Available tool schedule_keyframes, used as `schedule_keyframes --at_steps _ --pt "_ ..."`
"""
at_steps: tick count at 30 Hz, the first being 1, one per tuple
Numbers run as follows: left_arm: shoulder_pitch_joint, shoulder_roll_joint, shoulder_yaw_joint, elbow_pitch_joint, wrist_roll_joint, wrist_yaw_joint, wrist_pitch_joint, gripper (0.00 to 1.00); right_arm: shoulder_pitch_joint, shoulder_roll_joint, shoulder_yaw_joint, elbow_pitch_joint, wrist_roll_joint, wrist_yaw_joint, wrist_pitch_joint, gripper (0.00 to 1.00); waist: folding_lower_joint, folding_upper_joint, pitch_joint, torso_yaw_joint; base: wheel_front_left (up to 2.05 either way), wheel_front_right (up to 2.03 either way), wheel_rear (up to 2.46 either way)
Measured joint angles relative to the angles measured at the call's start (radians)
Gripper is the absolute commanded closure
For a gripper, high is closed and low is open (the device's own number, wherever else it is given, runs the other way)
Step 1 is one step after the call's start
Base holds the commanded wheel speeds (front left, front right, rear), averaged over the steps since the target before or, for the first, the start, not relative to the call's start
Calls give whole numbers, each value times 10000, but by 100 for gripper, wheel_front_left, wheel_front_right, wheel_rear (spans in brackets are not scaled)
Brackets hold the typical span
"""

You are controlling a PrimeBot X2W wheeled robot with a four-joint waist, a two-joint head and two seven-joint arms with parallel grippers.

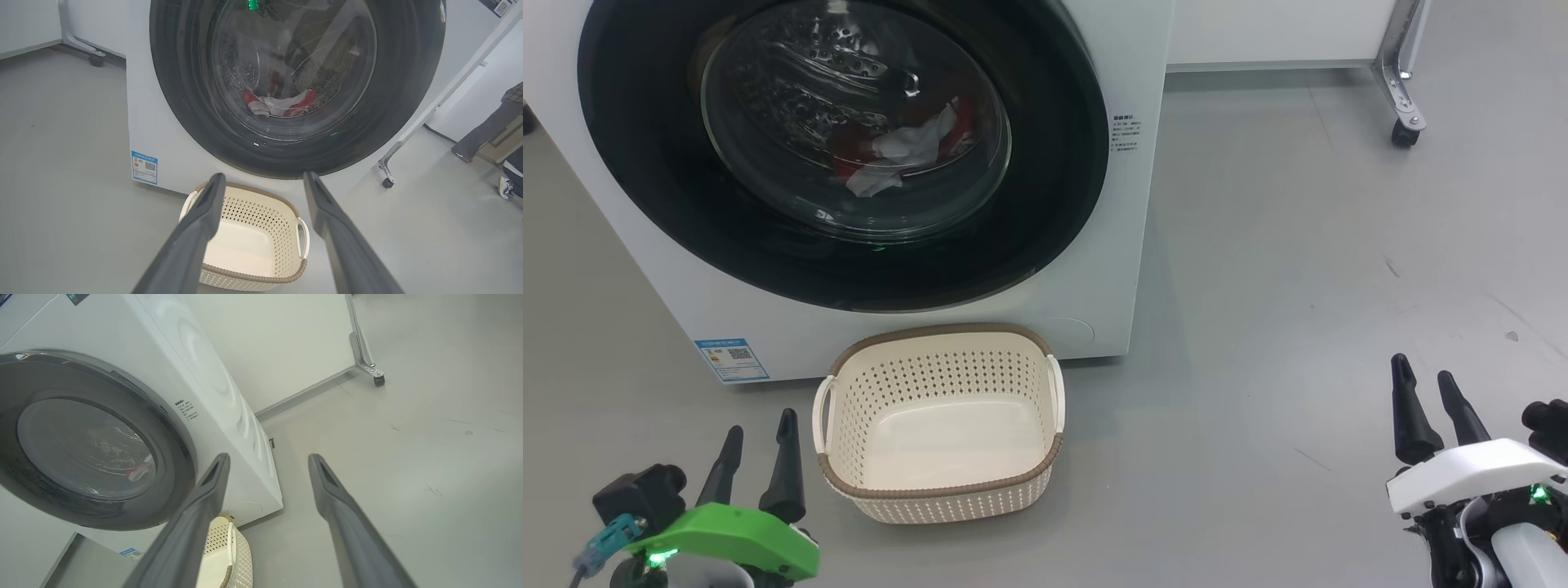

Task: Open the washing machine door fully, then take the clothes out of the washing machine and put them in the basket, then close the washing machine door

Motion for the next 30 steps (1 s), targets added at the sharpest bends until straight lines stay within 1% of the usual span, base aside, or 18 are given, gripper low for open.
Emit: schedule_keyframes --at_steps 2,9,12,16,20,21,24,26,30 --pt "-19 38 -111 -23 387 86 -71 0 -1 -50 132 -12 -355 -142 -61 0 0 0 -3 4 0 0 0" --pt "-69 86 -318 -79 1501 322 -265 0 -12 -155 520 -44 -1375 -416 -253 0 0 0 -4 8 0 0 0" --pt "-69 84 -407 -96 1887 408 -360 0 -21 -182 696 -54 -1783 -449 -355 0 0 0 -5 6 0 0 0" --pt "-70 79 -487 -132 2408 531 -483 0 -43 -221 874 -58 -2257 -614 -470 0 0 0 -9 4 0 0 0" --pt "-70 73 -541 -138 2824 621 -596 0 -45 -232 1009 -58 -2562 -631 -575 0 0 0 -12 8 0 0 0" --pt "-70 67 -566 -140 2930 675 -617 0 -46 -234 1060 -58 -2694 -709 -589 0 0 0 -14 10 0 0 0" --pt "-70 19 -639 -146 3283 729 -717 0 -47 -261 1172 -58 -2995 -780 -685 0 0 0 -16 21 0 0 0" --pt "-70 6 -717 -148 3618 802 -786 0 -53 -332 1315 -58 -3390 -853 -767 0 0 0 -19 32 0 0 0" --pt "-69 -4 -792 -142 4123 876 -907 0 -67 -389 1471 -58 -3802 -884 -867 0 0 0 -25 44 0 0 0"
